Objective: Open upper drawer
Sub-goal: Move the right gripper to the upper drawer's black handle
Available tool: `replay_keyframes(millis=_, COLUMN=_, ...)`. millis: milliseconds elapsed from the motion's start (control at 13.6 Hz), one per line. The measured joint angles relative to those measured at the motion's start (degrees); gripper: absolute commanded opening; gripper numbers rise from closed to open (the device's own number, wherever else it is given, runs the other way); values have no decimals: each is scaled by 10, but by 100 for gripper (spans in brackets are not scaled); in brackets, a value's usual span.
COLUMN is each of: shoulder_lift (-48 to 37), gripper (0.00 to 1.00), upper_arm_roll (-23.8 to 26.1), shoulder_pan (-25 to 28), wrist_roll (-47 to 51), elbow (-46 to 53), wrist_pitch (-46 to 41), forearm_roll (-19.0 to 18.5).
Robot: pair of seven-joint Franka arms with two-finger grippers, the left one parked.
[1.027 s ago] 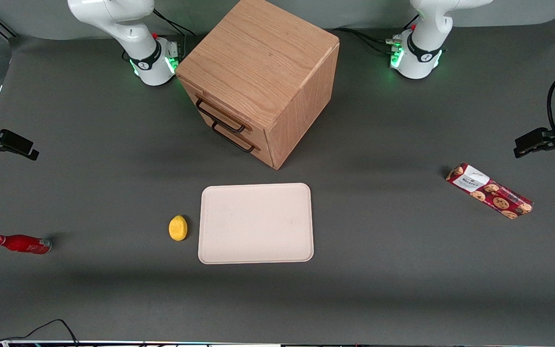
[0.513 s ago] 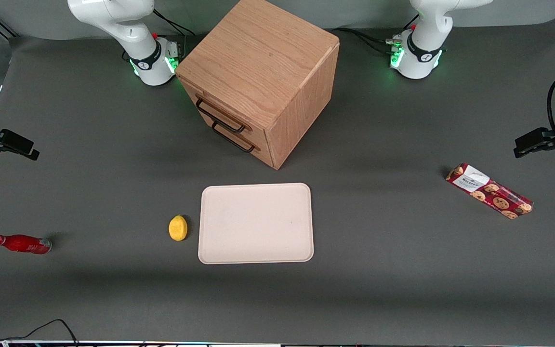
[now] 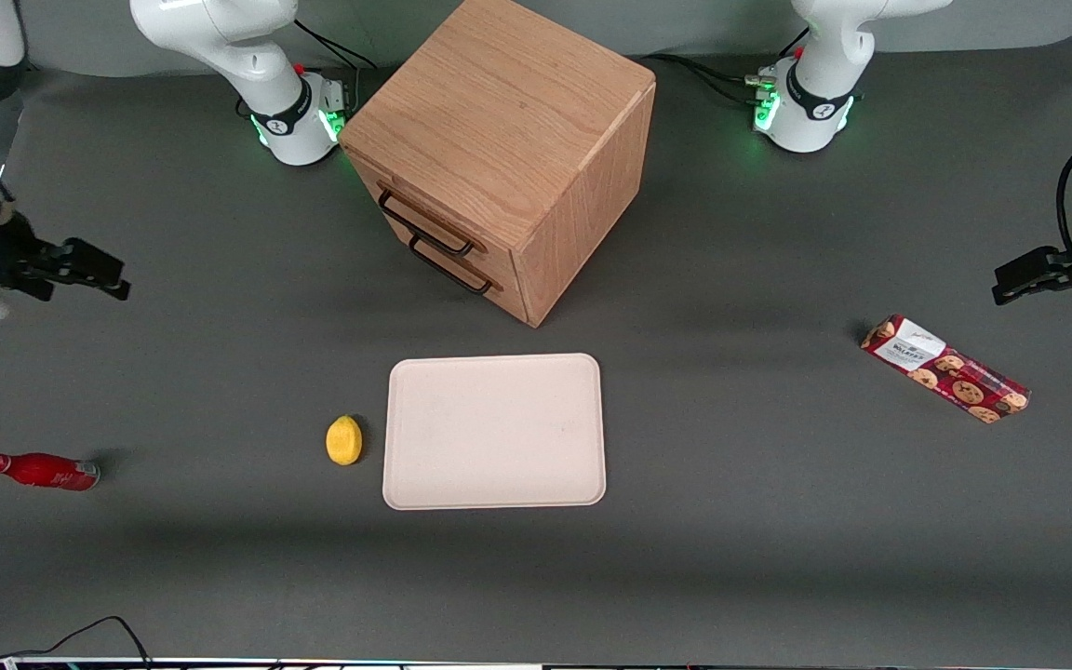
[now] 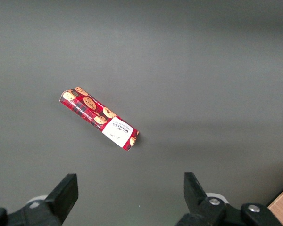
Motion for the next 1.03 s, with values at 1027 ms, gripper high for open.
replay_keyframes(millis=1027, shoulder_lift=11, gripper=100, upper_arm_roll=-28, shoulder_pan=282, wrist_roll=0, elbow=0, wrist_pitch=-27, forearm_roll=0)
